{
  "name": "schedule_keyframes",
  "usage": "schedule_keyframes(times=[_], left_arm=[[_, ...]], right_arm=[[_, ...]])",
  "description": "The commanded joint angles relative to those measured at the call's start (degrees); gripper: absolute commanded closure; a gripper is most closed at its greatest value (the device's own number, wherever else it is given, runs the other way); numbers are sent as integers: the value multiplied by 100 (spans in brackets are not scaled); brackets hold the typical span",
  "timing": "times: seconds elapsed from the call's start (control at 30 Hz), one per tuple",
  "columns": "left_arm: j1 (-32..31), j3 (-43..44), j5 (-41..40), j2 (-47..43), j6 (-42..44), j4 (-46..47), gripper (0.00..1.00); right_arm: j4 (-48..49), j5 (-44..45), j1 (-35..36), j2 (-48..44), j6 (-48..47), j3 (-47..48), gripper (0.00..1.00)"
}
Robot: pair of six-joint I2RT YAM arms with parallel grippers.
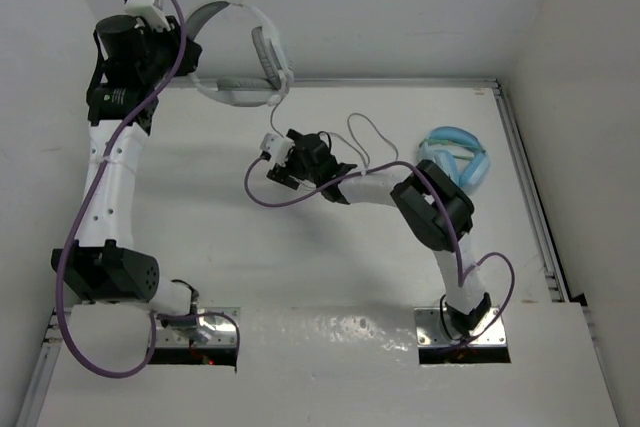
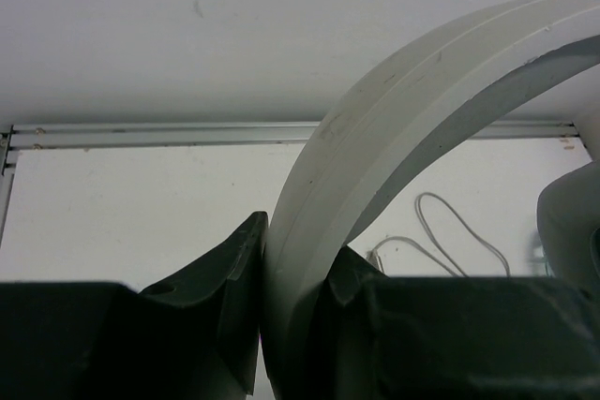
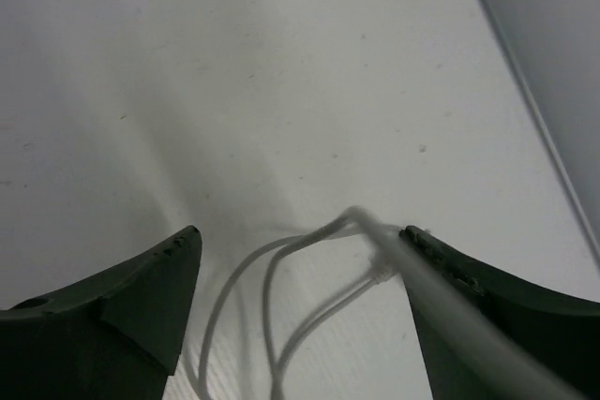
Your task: Wrap the headphones
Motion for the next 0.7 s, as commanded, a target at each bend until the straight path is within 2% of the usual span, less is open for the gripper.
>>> schedule_keyframes(times=[0.0,0.07,0.13,0.2,0.23,0.37,0.4,0.53,0.6,0.67], left_arm=[[18,544,192,20,-352,186,100],[26,703,228,82,-387,159,100],[44,782,245,117,-413,124,100],[70,800,245,135,-431,133,100],[79,791,245,144,-422,142,100],[88,258,149,135,-335,343,100],[88,107,96,144,-291,509,100],[27,-833,-666,231,236,1169,100],[-165,-1124,-957,433,665,1354,100],[-429,-1335,-1589,608,1079,1468,100]], right_arm=[[285,-257,-6,205,563,93,23],[469,-529,-6,162,844,-64,32],[706,-574,-6,100,1160,-249,54],[1093,-496,-6,-49,1301,-582,87],[1225,-461,-6,-119,1398,-845,100],[1481,-627,20,-725,1513,-1505,100],[1368,-775,38,-1170,1548,-1628,100],[43,-786,501,-2578,1382,-2297,100],[-607,-445,792,-3288,1005,-2219,100],[-1706,-102,1276,-3599,610,-1965,100]])
